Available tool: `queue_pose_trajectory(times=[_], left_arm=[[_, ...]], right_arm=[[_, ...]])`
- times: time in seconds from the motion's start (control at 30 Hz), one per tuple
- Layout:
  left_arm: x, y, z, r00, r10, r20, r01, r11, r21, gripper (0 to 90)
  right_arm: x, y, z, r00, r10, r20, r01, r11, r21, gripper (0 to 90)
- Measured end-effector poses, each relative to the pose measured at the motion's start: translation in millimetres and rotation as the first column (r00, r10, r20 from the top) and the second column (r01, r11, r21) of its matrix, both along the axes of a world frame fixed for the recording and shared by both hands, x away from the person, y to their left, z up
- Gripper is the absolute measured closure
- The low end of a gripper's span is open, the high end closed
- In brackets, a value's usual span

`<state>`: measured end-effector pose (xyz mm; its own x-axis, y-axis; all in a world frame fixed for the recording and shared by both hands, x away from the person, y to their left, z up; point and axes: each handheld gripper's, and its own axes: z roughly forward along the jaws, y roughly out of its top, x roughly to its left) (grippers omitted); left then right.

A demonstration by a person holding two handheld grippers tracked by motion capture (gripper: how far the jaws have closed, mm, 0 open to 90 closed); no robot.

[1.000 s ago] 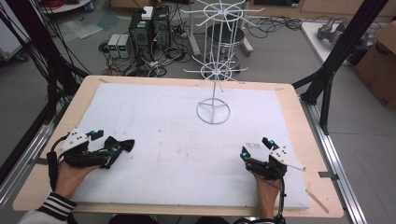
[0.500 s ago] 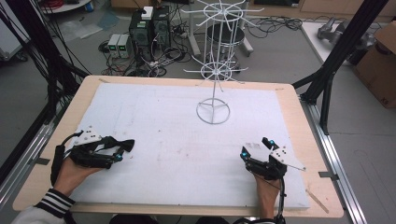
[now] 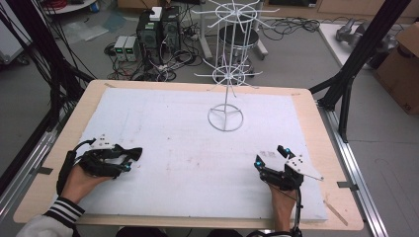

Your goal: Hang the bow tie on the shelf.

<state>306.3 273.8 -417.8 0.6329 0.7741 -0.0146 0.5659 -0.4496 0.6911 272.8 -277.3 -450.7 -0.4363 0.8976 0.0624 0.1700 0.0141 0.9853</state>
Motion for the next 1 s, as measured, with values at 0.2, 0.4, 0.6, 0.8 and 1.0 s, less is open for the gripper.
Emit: queue_pose_trajectory(times=[0.2, 0.4, 0.6, 0.8, 1.0], left_arm=[[2.3, -1.9, -0.9, 0.9995, -0.004, -0.031, 0.005, 0.9999, 0.013, 48.8], [5.1, -3.7, -0.6, 0.9992, 0.006, -0.039, -0.005, 0.9997, 0.025, 56.7], [6.8, -3.7, -2.0, 0.998, 0.012, -0.062, -0.01, 0.9996, 0.027, 63.7], [9.2, -4.3, -4.2, 0.9967, 0.01, -0.08, -0.007, 0.9993, 0.037, 68.0], [12.2, -4.6, -6.0, 0.9952, 0.013, -0.097, -0.009, 0.9991, 0.04, 74.8]], right_arm=[[-0.3, -0.2, 0.1, 1.0, 0.0, -0.007, 0.0, 1.0, 0.007, 9.9], [-0.1, -0.5, 0.1, 1.0, -0.001, -0.005, 0.001, 1.0, 0.007, 9.9], [-0.1, -0.5, 0.1, 1.0, -0.002, -0.006, 0.002, 1.0, 0.008, 9.9], [-0.1, -0.5, 0.1, 1.0, -0.002, -0.006, 0.002, 1.0, 0.008, 9.9], [-0.3, -0.3, 0.1, 1.0, -0.003, -0.009, 0.003, 1.0, 0.01, 9.9]])
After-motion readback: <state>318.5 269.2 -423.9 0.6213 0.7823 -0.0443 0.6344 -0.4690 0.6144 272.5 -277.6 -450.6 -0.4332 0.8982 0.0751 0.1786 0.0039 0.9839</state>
